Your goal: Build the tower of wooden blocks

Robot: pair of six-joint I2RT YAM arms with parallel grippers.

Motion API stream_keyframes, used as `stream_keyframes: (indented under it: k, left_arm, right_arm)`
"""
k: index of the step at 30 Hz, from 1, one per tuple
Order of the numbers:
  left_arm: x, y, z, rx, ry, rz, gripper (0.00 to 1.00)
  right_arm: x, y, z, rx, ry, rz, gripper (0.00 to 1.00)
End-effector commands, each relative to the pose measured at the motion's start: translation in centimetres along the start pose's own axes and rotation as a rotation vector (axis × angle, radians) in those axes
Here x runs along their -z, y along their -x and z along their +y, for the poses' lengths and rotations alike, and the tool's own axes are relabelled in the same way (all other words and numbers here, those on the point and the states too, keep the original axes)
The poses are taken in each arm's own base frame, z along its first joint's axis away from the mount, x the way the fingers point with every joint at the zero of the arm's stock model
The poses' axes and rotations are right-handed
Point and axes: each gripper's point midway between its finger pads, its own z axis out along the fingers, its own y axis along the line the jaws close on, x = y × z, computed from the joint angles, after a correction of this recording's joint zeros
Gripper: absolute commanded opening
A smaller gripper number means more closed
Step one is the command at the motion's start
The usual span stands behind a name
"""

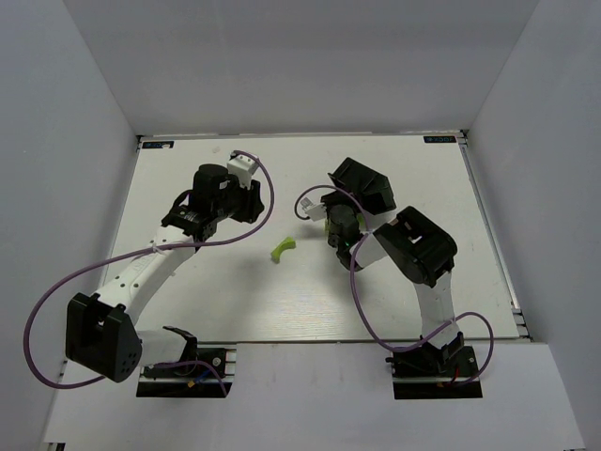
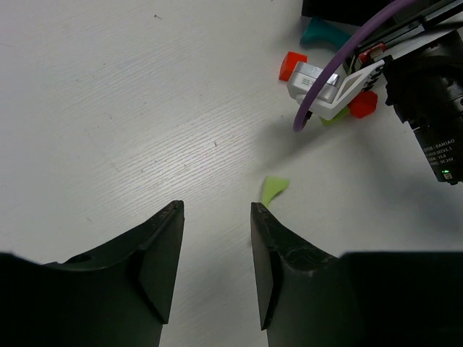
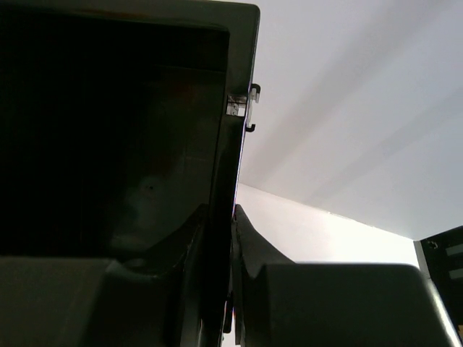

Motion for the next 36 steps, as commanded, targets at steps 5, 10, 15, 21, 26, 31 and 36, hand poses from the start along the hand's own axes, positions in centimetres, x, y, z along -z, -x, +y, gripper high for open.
stream_keyframes:
  k: [5, 10, 15, 21, 26, 31, 36]
  left_arm:
    - [1.0, 0.6, 0.0, -0.006, 0.012, -0.026, 0.55]
    - [0.5, -0.3, 0.1, -0.002, 0.013, 0.002, 0.59]
    - [-0.4, -1.5, 0.4, -0.005, 0.023, 0.046, 0.63]
    - [-0.8, -2.1, 0.6, -0.011, 0.023, 0.066, 0.66]
    - [-1.2, -2.8, 0.5, -0.006, 0.014, 0.094, 0.67]
    - [-1.6, -4.1, 0.8, -0.006, 0.025, 0.16, 0.67]
    - [-2.0, -4.4, 0.5, -0.01, 0.002, 0.179, 0.67]
  right_arm:
    - [4.1, -9.1, -11.9, -0.43, -0.48, 0.228, 0.0]
    - [3.6, -12.2, -12.0, -0.487, -0.494, 0.298, 0.0]
    - [0.5, -14.7, -9.2, -0.519, -0.321, 0.354, 0.0]
    - [-4.0, -16.8, 0.6, -1.183, 0.254, 0.369, 0.0]
    - [-4.4, -16.1, 3.9, -1.374, 0.5, 0.353, 0.0]
    - [-4.8, -14.9, 9.0, -1.554, 0.802, 0.386, 0.0]
    - [-4.3, -13.9, 10.9, -1.649, 0.957, 0.362, 0.0]
